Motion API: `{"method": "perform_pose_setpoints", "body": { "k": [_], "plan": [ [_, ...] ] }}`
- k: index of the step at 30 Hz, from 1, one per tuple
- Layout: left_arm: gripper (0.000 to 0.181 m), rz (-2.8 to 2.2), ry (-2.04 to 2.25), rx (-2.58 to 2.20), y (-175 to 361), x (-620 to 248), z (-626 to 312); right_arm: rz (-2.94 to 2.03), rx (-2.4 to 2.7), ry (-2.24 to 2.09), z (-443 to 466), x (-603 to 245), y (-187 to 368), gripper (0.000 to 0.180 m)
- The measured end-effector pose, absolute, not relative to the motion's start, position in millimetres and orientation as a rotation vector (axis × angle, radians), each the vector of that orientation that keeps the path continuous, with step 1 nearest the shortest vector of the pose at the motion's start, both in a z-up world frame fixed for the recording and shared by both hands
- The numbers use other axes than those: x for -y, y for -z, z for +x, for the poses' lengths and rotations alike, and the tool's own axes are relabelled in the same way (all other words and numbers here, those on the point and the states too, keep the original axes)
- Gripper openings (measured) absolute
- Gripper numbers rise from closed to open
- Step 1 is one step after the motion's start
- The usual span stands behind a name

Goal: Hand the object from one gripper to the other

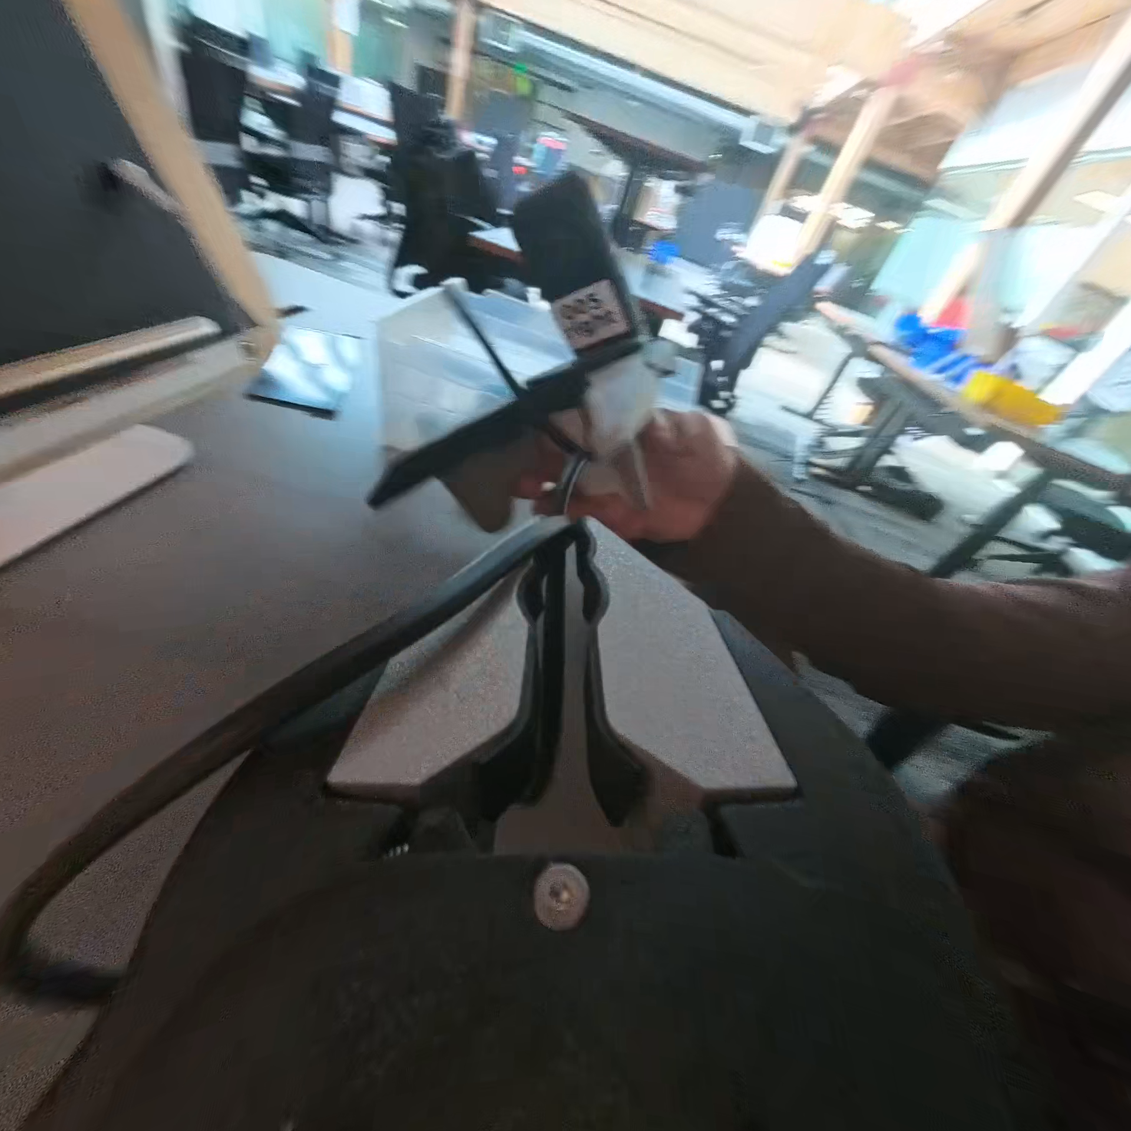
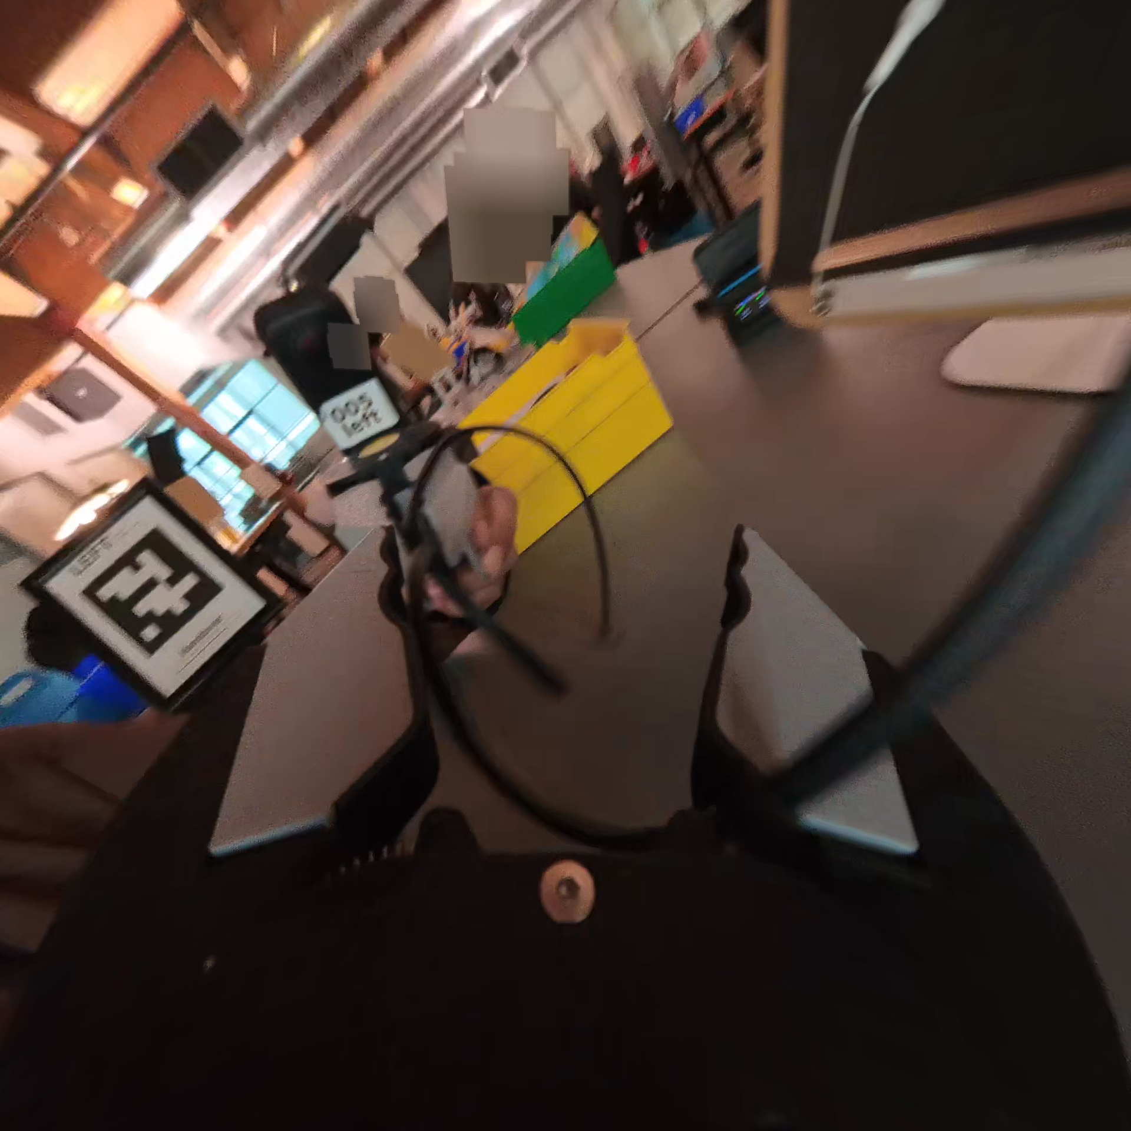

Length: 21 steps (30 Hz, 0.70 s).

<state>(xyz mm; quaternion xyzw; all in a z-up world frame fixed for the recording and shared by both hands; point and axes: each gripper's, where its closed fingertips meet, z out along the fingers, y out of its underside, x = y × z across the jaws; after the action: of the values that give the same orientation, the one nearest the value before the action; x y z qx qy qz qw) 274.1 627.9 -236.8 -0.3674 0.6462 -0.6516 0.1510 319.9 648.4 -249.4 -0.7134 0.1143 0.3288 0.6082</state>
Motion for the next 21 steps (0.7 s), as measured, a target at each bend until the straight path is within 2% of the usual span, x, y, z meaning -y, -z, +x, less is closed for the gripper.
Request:
{"method": "perform_pose_setpoints", "body": {
  "k": [3,5,7,9,12,14,17,21],
  "plan": [
    [0.004,-0.931,1.925,-1.844,224.1,-623.0,264.9,-1.660,-0.281,-0.609,339.3,-643.7,250.8,0.120],
    [0.004,-0.974,1.953,-1.822,221.1,-629.1,264.0,-1.619,-0.340,-0.475,358.0,-642.4,245.4,0.119],
    [0.004,-1.181,1.756,-1.779,242.2,-656.9,282.7,-1.604,-0.308,-0.344,364.8,-638.0,236.3,0.116],
    [0.004,-1.278,1.536,-1.841,270.4,-674.3,289.9,-1.643,-0.160,-0.259,350.2,-635.5,231.7,0.108],
    [0.005,-1.330,1.627,-1.931,283.4,-665.1,284.5,-1.777,0.109,-0.243,311.5,-633.9,244.1,0.089],
    [0.005,-1.329,1.678,-1.967,284.8,-660.3,280.8,-1.823,0.261,-0.191,289.7,-633.5,251.8,0.094],
    [0.005,-1.272,1.799,-1.942,272.4,-652.3,278.6,-1.837,0.366,-0.072,271.4,-642.4,262.7,0.089],
    [0.005,-1.092,2.025,-1.852,237.1,-634.6,271.0,-1.924,0.300,-0.001,273.4,-665.7,283.1,0.074]
  ]
}}
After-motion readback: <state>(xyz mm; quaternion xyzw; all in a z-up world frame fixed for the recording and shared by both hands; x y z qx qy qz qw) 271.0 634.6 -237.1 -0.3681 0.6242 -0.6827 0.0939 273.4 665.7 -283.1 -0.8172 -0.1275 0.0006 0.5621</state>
